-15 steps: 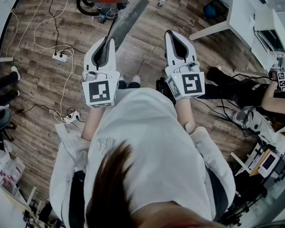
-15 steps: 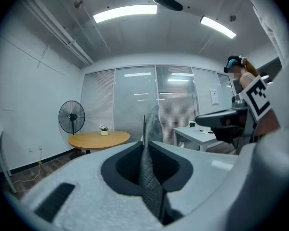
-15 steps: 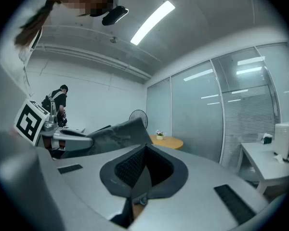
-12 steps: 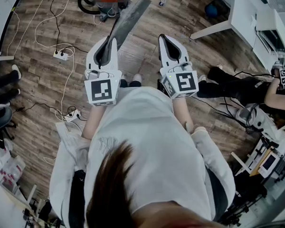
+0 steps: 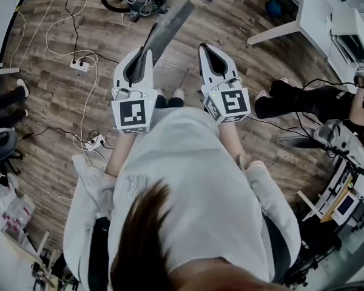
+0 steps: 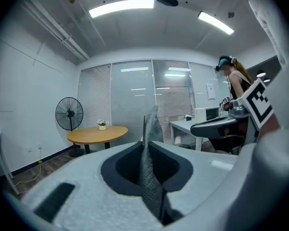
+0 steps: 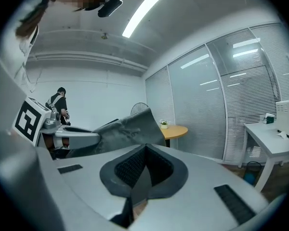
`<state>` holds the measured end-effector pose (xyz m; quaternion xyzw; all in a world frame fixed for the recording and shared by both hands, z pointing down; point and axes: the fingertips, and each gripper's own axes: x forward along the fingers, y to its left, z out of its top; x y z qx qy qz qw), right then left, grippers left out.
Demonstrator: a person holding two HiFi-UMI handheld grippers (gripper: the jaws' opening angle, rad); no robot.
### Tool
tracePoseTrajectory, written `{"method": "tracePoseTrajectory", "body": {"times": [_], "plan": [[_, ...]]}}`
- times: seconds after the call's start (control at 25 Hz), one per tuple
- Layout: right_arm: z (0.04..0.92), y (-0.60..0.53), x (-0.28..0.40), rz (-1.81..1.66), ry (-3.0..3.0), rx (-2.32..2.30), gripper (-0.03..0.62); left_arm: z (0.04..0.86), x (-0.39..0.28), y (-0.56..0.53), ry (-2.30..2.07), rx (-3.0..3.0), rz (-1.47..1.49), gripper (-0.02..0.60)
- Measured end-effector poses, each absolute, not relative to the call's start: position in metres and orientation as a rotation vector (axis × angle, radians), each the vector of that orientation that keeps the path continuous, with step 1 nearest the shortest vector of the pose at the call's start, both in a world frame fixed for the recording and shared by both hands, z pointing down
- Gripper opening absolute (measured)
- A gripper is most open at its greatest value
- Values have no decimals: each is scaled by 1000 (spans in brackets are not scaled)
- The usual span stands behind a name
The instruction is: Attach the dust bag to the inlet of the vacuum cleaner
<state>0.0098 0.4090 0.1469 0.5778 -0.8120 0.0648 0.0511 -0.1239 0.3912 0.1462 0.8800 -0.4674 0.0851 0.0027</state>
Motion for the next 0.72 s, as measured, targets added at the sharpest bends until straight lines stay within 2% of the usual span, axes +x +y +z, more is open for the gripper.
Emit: {"method": "tracePoseTrajectory", "body": {"times": [0.72], "plan": [[140,436,39,182,-2543,1787,3,154,-114,418,-1526,2745,302,41]]}}
